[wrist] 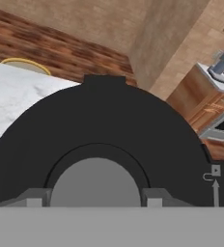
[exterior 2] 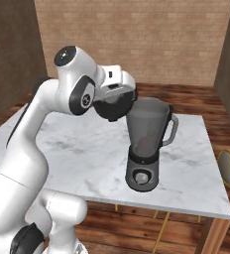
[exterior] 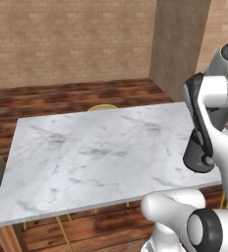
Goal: Grab the garlic and onion from the fridge, place them in the blender, close the lid, and turn on the blender to create a marinade.
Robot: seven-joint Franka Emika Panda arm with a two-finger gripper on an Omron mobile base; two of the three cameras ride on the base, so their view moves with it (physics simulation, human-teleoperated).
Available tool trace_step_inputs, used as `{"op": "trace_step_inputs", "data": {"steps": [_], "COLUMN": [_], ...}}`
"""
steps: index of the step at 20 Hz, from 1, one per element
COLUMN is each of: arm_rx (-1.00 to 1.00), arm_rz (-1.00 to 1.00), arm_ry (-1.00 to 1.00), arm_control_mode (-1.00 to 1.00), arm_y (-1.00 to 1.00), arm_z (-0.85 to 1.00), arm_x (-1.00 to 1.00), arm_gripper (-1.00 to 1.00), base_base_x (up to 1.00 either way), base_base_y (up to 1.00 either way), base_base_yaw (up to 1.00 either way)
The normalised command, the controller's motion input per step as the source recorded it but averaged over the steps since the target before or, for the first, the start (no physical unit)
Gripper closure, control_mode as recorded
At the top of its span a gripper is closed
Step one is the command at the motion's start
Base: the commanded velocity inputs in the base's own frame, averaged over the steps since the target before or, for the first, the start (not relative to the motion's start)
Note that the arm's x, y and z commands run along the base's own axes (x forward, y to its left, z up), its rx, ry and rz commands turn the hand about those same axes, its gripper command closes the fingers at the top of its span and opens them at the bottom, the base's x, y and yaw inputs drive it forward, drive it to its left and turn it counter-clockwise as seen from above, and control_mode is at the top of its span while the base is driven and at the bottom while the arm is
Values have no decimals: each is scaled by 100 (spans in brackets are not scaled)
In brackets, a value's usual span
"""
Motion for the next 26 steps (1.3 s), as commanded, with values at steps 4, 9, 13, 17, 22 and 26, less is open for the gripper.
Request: {"op": "trace_step_inputs", "data": {"steps": [4,9,13,17,22,26], "arm_rx": [0,0,0,0,1,0], "arm_rz": [0,0,0,0,8,11], "arm_ry": [-3,0,2,11,4,13], "arm_control_mode": [-100,-100,-100,-100,-100,-100], "arm_y": [-63,-75,-54,-38,-26,-1], "arm_z": [20,25,31,17,-3,-12], "arm_x": [1,11,26,36,33,36], "arm_gripper": [100,100,100,100,100,100], "base_base_x": [0,0,0,0,0,0], "base_base_y": [0,0,0,0,0,0], "base_base_yaw": [0,0,0,0,0,0]}}
